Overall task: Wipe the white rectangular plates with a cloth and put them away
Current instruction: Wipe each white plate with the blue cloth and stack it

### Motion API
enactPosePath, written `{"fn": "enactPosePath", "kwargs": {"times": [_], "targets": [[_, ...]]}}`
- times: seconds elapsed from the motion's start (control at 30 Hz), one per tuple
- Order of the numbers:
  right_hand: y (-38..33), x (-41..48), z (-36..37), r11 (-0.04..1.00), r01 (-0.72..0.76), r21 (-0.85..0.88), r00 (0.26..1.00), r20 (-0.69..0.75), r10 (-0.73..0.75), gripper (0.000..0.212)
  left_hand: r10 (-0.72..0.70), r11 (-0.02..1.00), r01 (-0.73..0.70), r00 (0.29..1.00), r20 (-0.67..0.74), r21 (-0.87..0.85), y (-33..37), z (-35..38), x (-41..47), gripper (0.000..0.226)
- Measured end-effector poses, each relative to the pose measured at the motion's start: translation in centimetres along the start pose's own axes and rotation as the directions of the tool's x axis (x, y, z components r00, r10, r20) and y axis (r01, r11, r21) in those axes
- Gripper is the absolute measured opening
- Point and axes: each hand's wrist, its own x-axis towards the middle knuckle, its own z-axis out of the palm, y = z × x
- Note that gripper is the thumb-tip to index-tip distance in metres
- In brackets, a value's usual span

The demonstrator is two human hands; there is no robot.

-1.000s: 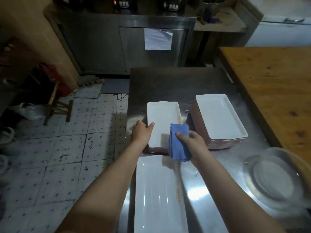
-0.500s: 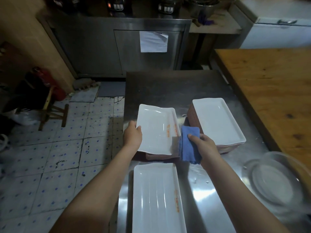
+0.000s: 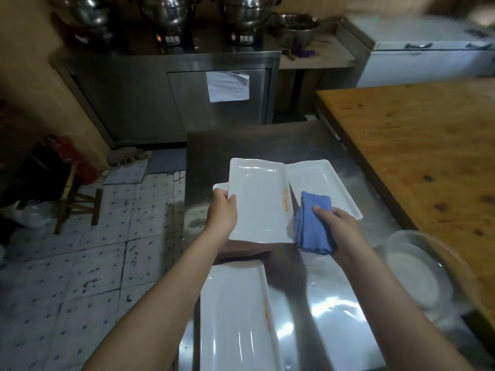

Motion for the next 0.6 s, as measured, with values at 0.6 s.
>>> {"fn": "enactPosePath", "kwargs": {"times": [0.6], "targets": [[-1.9,-4.4,-22.0,0.940,0.178,0.292,0.930,-0.361,-0.064,0.014,0.306,0.944,-0.272,0.935,0.182,-0.187,13.7,18.2,-11.0,0.007]]}}
